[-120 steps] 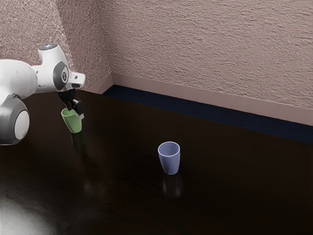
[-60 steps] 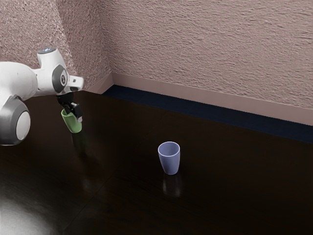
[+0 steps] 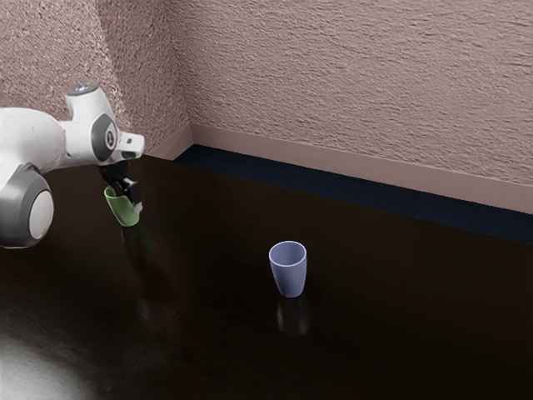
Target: Place the left cup onto the right cup
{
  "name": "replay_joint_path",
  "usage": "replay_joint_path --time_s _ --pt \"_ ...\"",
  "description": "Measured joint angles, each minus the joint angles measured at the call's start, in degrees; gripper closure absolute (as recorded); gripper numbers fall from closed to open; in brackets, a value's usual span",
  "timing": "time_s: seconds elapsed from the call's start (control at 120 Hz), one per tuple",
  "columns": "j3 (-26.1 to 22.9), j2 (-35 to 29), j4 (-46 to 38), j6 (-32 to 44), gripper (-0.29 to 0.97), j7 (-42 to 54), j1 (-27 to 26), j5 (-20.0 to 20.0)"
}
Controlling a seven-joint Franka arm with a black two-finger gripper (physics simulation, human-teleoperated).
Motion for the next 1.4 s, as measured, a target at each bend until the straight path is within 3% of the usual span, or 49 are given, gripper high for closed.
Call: replay_joint_path --time_s 0.917,1.4 --pt "-0.02 0.15 -0.1 0.3 0.64 0.38 0.01 -0.52" --pt "0.02 0.15 -0.23 0.48 0.78 0.22 0.01 -0.17"
